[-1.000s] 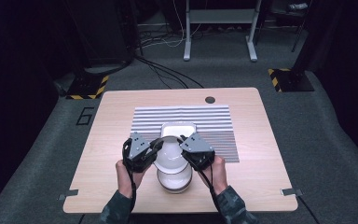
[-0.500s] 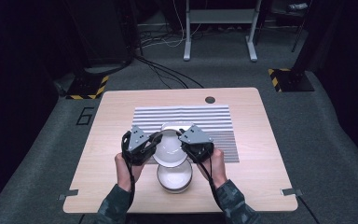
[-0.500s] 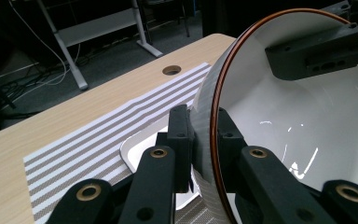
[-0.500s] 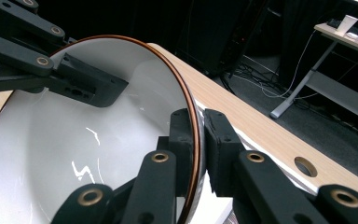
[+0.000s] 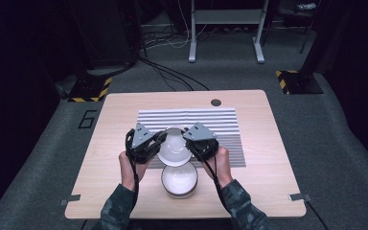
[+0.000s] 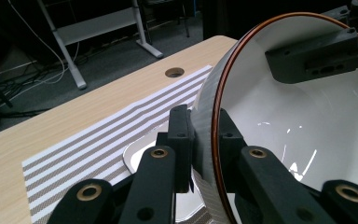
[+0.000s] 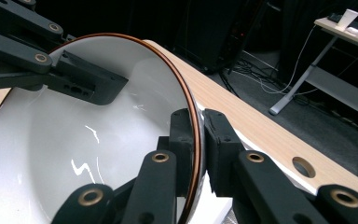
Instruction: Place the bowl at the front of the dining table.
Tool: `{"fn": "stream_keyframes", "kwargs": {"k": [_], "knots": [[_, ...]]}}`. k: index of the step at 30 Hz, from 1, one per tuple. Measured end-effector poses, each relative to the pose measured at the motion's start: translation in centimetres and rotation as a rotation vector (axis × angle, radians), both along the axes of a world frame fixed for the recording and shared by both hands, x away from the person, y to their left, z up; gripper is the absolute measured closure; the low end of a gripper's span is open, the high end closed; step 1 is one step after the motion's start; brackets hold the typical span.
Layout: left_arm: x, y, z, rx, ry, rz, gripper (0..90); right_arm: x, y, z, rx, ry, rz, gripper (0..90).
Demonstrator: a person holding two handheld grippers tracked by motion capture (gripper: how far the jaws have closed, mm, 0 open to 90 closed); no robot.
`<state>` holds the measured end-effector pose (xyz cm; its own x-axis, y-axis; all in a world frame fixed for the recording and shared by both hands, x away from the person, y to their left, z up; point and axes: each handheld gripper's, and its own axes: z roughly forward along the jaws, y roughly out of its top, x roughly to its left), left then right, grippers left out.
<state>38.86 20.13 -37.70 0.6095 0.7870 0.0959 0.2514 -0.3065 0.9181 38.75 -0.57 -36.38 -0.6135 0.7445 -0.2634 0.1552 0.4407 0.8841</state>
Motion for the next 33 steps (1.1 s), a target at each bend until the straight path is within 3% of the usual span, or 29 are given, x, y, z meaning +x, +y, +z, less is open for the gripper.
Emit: {"fn": "stream_keyframes", "kwargs": {"k": [10,18,19,33], "knots": [[1.2,-0.3,0.4,0.013,-0.015,0.001,81.4,1.2,-0.1,0.4,-0.006,0.004,-0.013,82.9],[2.4,-0.2,0.5,0.003,-0.005,-0.012,81.6,2.0,-0.1,0.5,-0.01,0.007,-0.03,83.0],[2.7,-0.1,0.4,-0.014,0.004,-0.011,81.5,2.3,0.0,0.5,-0.009,0.012,-0.034,82.9],[4.7,-0.5,0.1,-0.01,0.029,-0.02,81.9,3.9,-0.2,0.2,-0.017,0.036,-0.046,83.0]]}}
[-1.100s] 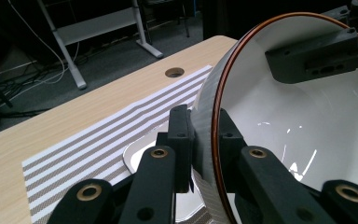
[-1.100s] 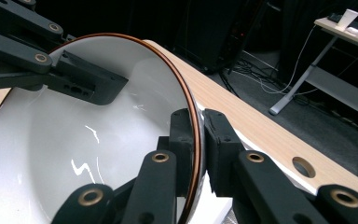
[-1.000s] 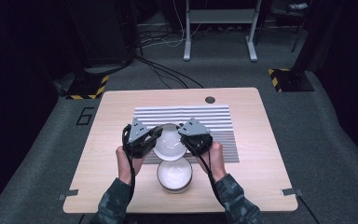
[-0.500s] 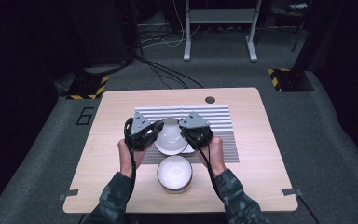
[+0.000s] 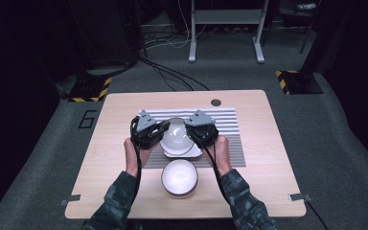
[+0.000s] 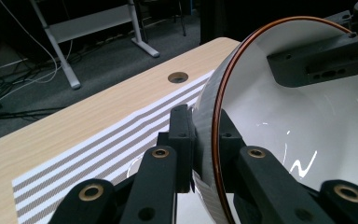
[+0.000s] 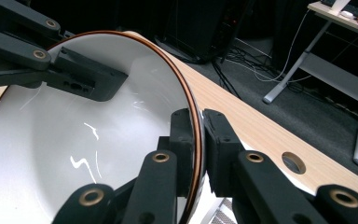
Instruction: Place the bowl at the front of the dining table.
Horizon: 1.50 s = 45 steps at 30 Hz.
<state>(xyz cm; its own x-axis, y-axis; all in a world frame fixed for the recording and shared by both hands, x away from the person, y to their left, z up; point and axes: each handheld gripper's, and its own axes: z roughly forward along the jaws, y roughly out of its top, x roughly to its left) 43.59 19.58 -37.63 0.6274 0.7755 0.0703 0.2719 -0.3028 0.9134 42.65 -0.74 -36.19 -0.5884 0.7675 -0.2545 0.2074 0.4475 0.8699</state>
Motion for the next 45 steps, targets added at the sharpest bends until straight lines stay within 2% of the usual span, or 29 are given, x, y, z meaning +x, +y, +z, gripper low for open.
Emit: {"fn": "stream_keyframes", "kwargs": {"k": [7,8,14,23,26,27,28,32,37,38,41,43,44,45], "knots": [[1.3,-0.1,-0.3,0.022,0.019,0.007,82.0,1.5,-0.1,-0.2,0.0,0.023,-0.004,83.1],[1.5,0.0,-0.5,0.015,0.036,0.011,82.1,1.8,0.0,-0.5,0.003,0.036,-0.003,83.1],[2.7,-0.1,-1.0,0.032,0.062,0.006,82.2,2.8,0.1,-1.2,-0.007,0.059,-0.006,83.2],[3.7,-0.3,-1.5,0.045,0.078,0.006,82.2,4.0,-0.2,-1.8,0.013,0.096,-0.011,83.1],[4.5,-0.3,-1.8,0.056,0.097,-0.011,81.8,4.6,-0.2,-2.1,0.0,0.107,-0.008,83.2],[4.5,-0.3,-1.8,0.056,0.097,-0.011,81.9,4.6,-0.2,-2.1,0.0,0.107,-0.008,83.2],[4.7,-0.3,-2.0,0.052,0.106,-0.005,82.0,5.0,-0.2,-2.3,0.005,0.126,-0.01,83.1],[5.2,-0.3,-2.3,0.048,0.115,-0.003,82.3,5.3,-0.1,-2.4,-0.01,0.12,-0.016,83.1],[5.9,-0.3,-3.1,0.04,0.144,0.003,82.2,6.1,-0.2,-3.2,0.007,0.152,-0.015,83.0],[6.1,-0.3,-3.2,0.039,0.149,0.004,82.2,6.3,-0.2,-3.3,-0.001,0.154,-0.014,83.1],[6.6,-0.5,-3.5,0.057,0.157,0.007,82.4,7.1,-0.2,-3.6,-0.009,0.176,-0.011,83.0],[6.9,-0.5,-3.8,0.052,0.173,0.012,82.4,7.3,-0.2,-3.7,-0.008,0.189,-0.012,83.0],[7.1,-0.4,-4.2,0.044,0.198,0.015,82.3,7.6,-0.1,-4.0,-0.015,0.206,-0.009,82.9],[7.1,-0.4,-4.2,0.044,0.198,0.015,82.3,7.6,-0.1,-4.0,-0.015,0.206,-0.009,82.9]]}}
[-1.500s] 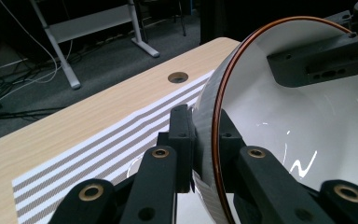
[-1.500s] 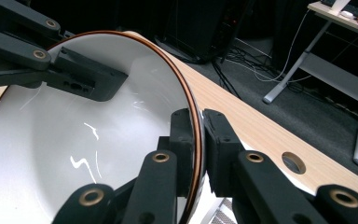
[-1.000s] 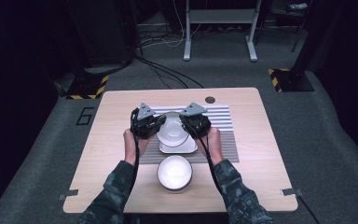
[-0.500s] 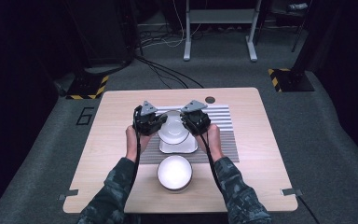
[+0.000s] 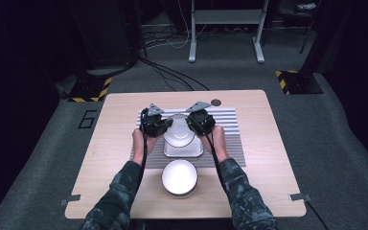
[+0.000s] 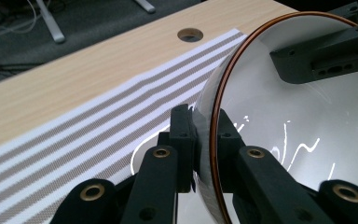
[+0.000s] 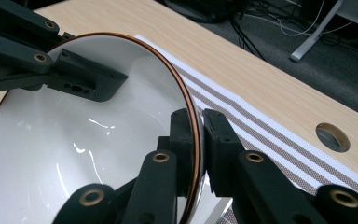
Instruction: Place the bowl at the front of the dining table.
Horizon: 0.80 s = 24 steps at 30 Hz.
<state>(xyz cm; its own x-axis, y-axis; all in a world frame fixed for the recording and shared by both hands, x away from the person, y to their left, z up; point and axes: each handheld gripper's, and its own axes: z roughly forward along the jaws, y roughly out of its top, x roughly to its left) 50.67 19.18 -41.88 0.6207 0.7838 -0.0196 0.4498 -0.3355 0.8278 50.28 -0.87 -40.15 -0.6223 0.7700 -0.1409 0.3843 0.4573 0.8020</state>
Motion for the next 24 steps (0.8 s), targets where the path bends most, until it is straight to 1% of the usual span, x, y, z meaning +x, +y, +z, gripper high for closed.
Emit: {"fn": "stream_keyframes", "kwargs": {"k": [2,3,5,6,7,8,9,10,11,12,13,14,16,19,21,24], "knots": [[0.3,0.0,-0.4,0.006,0.008,-0.002,82.3,0.3,0.0,-0.3,-0.006,0.014,0.002,82.9],[0.4,0.0,-0.6,0.006,0.013,-0.002,82.3,0.4,0.0,-0.5,0.0,0.028,-0.002,82.8],[0.6,-0.1,-0.9,0.01,0.027,0.003,82.3,0.8,0.0,-0.9,0.004,0.046,-0.002,82.8],[0.7,-0.2,-1.1,0.012,0.037,0.002,82.3,0.8,0.0,-1.0,-0.002,0.05,0.0,82.7],[0.9,-0.2,-1.2,0.023,0.047,-0.003,82.3,1.0,0.0,-1.2,-0.002,0.041,0.003,82.7],[1.0,-0.3,-1.2,0.029,0.053,-0.005,82.4,1.0,0.0,-1.4,0.003,0.06,-0.004,82.8],[1.2,-0.3,-1.2,0.036,0.066,-0.009,82.4,1.2,-0.1,-1.6,0.004,0.062,-0.004,82.8],[1.3,-0.4,-1.3,0.035,0.076,-0.004,82.3,1.4,-0.1,-1.8,0.01,0.076,-0.008,82.7],[1.4,-0.4,-1.3,0.053,0.085,-0.007,82.3,1.4,-0.1,-1.8,0.01,0.076,-0.008,82.7],[1.5,-0.5,-1.4,0.057,0.088,-0.004,82.3,1.4,0.0,-1.9,0.02,0.094,-0.021,82.7],[1.7,-0.5,-1.5,0.057,0.099,-0.005,82.3,1.6,0.0,-2.2,0.019,0.095,-0.013,82.9],[1.7,-0.5,-1.5,0.057,0.099,-0.005,82.3,1.6,0.0,-2.2,0.019,0.095,-0.013,82.9],[1.8,-0.5,-1.7,0.061,0.111,-0.002,82.3,2.0,-0.1,-2.5,0.031,0.123,-0.016,82.8],[2.1,-0.6,-2.0,0.064,0.12,-0.002,82.3,2.2,-0.1,-2.8,0.035,0.127,-0.02,82.8],[2.2,-0.7,-2.2,0.072,0.131,-0.009,82.3,2.3,-0.2,-3.1,0.036,0.145,-0.022,82.8],[2.2,-0.8,-2.3,0.078,0.138,-0.015,82.3,2.2,-0.3,-3.3,0.04,0.152,-0.026,82.9]]}}
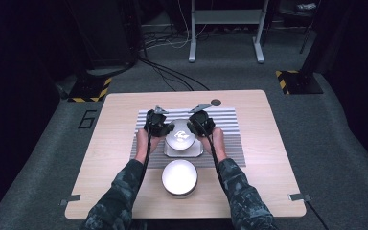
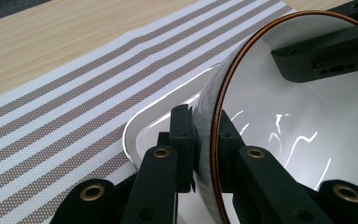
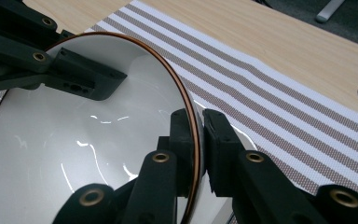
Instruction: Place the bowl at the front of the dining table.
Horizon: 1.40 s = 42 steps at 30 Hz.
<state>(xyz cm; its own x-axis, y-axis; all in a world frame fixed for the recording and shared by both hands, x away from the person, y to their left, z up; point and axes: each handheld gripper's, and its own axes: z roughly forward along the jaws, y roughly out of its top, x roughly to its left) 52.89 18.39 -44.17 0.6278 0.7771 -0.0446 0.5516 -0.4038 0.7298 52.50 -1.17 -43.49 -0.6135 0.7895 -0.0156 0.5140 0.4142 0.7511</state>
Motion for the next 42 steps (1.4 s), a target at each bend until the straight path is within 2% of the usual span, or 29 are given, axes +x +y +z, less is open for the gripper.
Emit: {"fn": "stream_keyframes", "kwargs": {"k": [1,4,8,11,24,29,34,42], "knots": [[0.0,-0.1,-0.2,0.001,0.007,-0.001,82.3,0.1,-0.2,-0.2,0.006,0.019,-0.002,82.8],[0.0,-0.3,-0.2,0.006,0.004,0.002,82.3,0.1,-0.3,-0.4,0.008,0.022,-0.004,82.8],[0.1,-0.3,-0.6,0.01,0.011,0.007,82.1,0.4,-0.4,-1.0,0.032,0.05,-0.013,82.8],[0.4,-0.4,-1.2,0.018,0.04,0.01,82.0,0.5,-0.3,-1.6,0.017,0.06,-0.012,82.9],[0.5,-0.5,-1.9,0.044,0.058,0.028,82.1,0.8,0.0,-2.5,0.019,0.066,-0.014,82.3],[0.7,-0.4,-2.5,0.034,0.069,0.034,82.0,0.8,0.3,-2.9,-0.006,0.058,-0.015,82.3],[0.9,-0.5,-2.6,0.021,0.064,0.035,81.6,0.8,0.1,-3.2,-0.002,0.056,-0.021,82.6],[1.0,-0.8,-2.6,0.041,0.055,0.039,81.8,1.0,0.0,-3.6,-0.004,0.051,-0.037,82.1]]}}
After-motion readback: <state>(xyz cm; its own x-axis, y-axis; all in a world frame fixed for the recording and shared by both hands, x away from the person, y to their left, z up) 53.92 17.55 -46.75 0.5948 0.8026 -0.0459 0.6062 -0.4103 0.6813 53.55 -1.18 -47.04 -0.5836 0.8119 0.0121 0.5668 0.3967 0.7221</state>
